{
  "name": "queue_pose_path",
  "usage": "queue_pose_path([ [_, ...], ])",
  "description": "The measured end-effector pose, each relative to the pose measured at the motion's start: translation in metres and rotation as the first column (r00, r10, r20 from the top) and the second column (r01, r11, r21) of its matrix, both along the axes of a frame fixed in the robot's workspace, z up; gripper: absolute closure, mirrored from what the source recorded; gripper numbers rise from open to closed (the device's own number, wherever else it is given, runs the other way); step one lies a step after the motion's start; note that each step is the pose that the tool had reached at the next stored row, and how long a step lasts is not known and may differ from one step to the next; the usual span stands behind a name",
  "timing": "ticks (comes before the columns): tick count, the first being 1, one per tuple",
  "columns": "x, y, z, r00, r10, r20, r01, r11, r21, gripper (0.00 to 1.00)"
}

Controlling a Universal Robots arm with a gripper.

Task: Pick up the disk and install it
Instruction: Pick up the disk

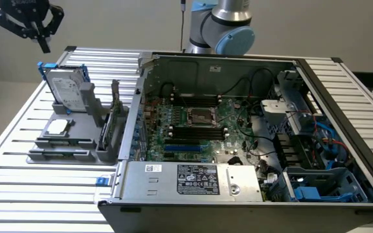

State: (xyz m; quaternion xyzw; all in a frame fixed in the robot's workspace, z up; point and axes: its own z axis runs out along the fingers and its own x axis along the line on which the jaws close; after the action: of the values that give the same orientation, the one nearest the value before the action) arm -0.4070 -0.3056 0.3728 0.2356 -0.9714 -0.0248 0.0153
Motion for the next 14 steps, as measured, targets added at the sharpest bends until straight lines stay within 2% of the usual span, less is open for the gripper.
queue_pose_path([
  [4, 0.0, 0.0, 0.0, 0.9973, 0.073, 0.0, -0.073, 0.9973, -0.0003, 0.89],
  [7, 0.0, 0.0, 0.0, 0.9919, 0.127, 0.0, -0.127, 0.9919, -0.0008, 0.89],
  [10, 0.0, 0.0, 0.0, 0.9836, 0.18, -0.0002, -0.18, 0.9836, -0.0013, 0.89],
  [14, 0.0, 0.0, 0.0, 0.9678, 0.252, -0.0002, -0.252, 0.9678, -0.002, 0.89],
])
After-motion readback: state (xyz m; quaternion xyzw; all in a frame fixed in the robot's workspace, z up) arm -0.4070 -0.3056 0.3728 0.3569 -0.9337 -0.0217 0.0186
